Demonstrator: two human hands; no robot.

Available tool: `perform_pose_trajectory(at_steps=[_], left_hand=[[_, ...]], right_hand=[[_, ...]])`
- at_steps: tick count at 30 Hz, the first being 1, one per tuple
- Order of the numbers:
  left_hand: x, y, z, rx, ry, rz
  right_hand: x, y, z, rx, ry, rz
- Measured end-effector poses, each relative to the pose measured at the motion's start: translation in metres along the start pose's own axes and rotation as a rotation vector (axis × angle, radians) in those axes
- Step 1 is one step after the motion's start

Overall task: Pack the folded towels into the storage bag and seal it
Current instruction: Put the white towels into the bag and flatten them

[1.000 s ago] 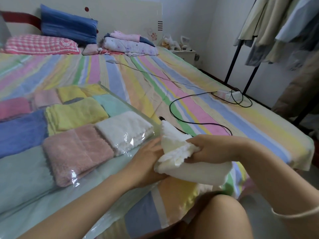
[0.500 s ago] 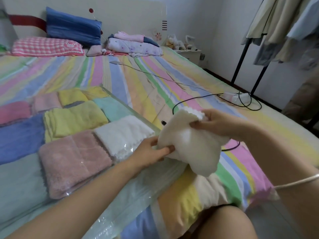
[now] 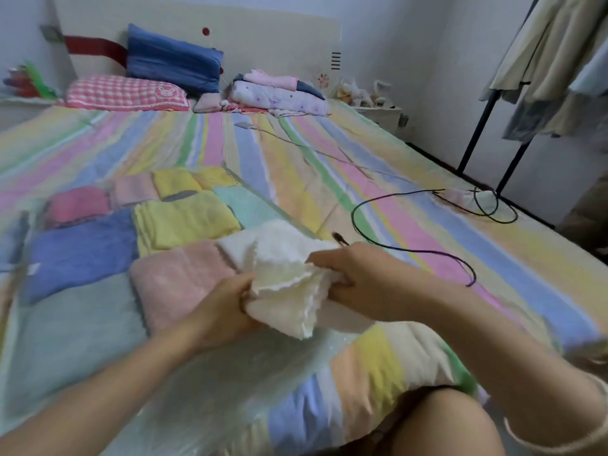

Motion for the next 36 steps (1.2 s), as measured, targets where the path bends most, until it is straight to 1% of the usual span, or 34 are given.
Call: perform_pose_trajectory(at_steps=[1,3,4,7,9,12,13,15,17,19,20,22,25,28,32,34,36], left_hand=[[-0.013,0.012,0.004,-0.084,-0.027,0.001],[-0.024,0.032,0.006,-0.162,-0.108,-0.028],[-0.029,0.038,0.005,-0.167,-0.142,-0.062],[-0.031,0.048,0.002,-0.15,-0.117,-0.15],[-0.029,0.05,0.0,-0.098,-0.118,-0.222],[-0.033,0.051,-0.003,0.107,-0.256,-0.275],[-0.036,0.051,-0.004,0.148,-0.305,-0.273],[-0.035,0.049,-0.005,0.174,-0.335,-0.272],[-0.035,0.048,-0.006,0.178,-0.34,-0.297],[-0.038,0.048,-0.008,0.229,-0.385,-0.321],[-0.039,0.049,-0.01,0.261,-0.401,-0.328],[-0.04,0.053,-0.014,0.289,-0.421,-0.354],[-0.04,0.06,-0.014,0.248,-0.493,-0.397],[-0.036,0.064,-0.013,0.22,-0.506,-0.437],[-0.034,0.067,-0.011,0.21,-0.383,-0.525],[-0.036,0.067,-0.01,0.152,-0.272,-0.578],[-0.037,0.066,-0.008,0.052,-0.238,-0.62]], right_hand=[[0.004,-0.001,0.016,-0.086,-0.028,0.041],[0.01,-0.004,0.038,-0.181,-0.104,0.116],[0.011,-0.006,0.043,-0.191,-0.138,0.142],[0.012,-0.018,0.044,-0.168,-0.189,0.164],[0.014,-0.029,0.042,-0.134,-0.192,0.168],[0.018,-0.049,0.042,-0.071,-0.184,0.154],[0.018,-0.056,0.044,-0.052,-0.172,0.133],[0.016,-0.069,0.049,-0.022,-0.117,0.102],[0.019,-0.078,0.058,-0.001,-0.023,0.11],[0.026,-0.086,0.068,0.009,0.055,0.117],[0.031,-0.09,0.073,0.003,0.055,0.124],[0.038,-0.095,0.078,-0.03,-0.034,0.145],[0.039,-0.1,0.081,-0.084,-0.147,0.149],[0.034,-0.105,0.086,-0.118,-0.152,0.139],[0.029,-0.105,0.088,-0.145,-0.088,0.24],[0.03,-0.102,0.086,-0.17,-0.106,0.272],[0.03,-0.097,0.083,-0.201,-0.093,0.272]])
Point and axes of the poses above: each hand's wrist, its own y-axis away from the middle knuckle, its own z-axis out of the palm, x = y × z, the point moved 2 cm from there along -y, towards the middle knuckle, and after that the axes turned 13 degrees about -y, right-handed, at the moved point
